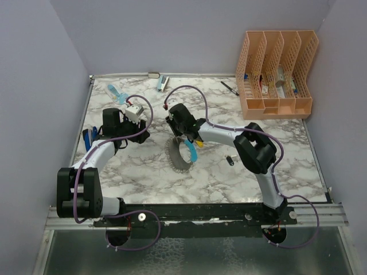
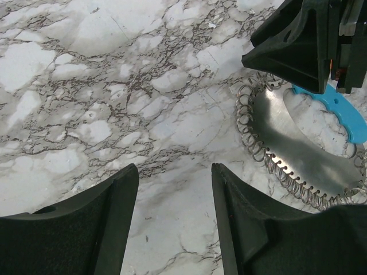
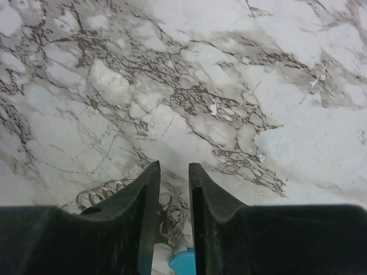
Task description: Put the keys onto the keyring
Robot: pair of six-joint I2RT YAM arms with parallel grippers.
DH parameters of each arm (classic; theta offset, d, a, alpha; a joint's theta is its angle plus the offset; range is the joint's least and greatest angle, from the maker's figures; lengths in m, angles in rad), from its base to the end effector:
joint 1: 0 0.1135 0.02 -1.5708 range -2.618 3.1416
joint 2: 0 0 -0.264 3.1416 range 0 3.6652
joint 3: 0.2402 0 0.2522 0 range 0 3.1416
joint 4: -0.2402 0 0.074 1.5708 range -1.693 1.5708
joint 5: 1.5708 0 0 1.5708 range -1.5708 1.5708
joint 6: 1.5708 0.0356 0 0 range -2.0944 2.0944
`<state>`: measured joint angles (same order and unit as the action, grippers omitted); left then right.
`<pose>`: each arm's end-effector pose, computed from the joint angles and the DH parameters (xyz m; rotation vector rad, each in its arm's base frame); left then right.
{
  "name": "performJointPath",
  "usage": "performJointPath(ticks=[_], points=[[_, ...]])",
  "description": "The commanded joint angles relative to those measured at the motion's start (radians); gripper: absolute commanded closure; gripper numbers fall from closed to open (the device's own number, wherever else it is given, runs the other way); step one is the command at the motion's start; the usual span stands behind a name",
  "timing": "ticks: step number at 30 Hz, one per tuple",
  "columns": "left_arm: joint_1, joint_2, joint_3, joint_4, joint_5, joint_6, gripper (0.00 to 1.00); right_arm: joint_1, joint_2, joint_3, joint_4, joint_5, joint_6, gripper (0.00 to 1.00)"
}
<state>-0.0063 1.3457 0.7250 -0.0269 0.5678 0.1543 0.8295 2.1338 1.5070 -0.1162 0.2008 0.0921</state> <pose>0.2781 -0.0209 0.2144 0.4790 2.0984 -0.5415 0.3258 0.3453 0.1680 -0.7357 2.1871 0.2423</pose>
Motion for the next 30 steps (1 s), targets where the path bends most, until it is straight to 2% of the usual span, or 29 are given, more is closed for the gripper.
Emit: performJointPath(ticks=[1,19,30], points=[[0.010,0.006,-0.002,0.010,0.033,-0.005,0.44,0.003,0.031,0.063,-0.028,-0.034,-0.003,0.73],[0.013,0.009,-0.002,0.010,0.038,-0.001,0.44,0.003,0.097,0.105,-0.139,-0.053,0.014,0.75],[0.017,0.013,-0.001,0.008,0.038,0.002,0.44,0.003,0.054,0.072,-0.186,-0.040,0.033,0.75]])
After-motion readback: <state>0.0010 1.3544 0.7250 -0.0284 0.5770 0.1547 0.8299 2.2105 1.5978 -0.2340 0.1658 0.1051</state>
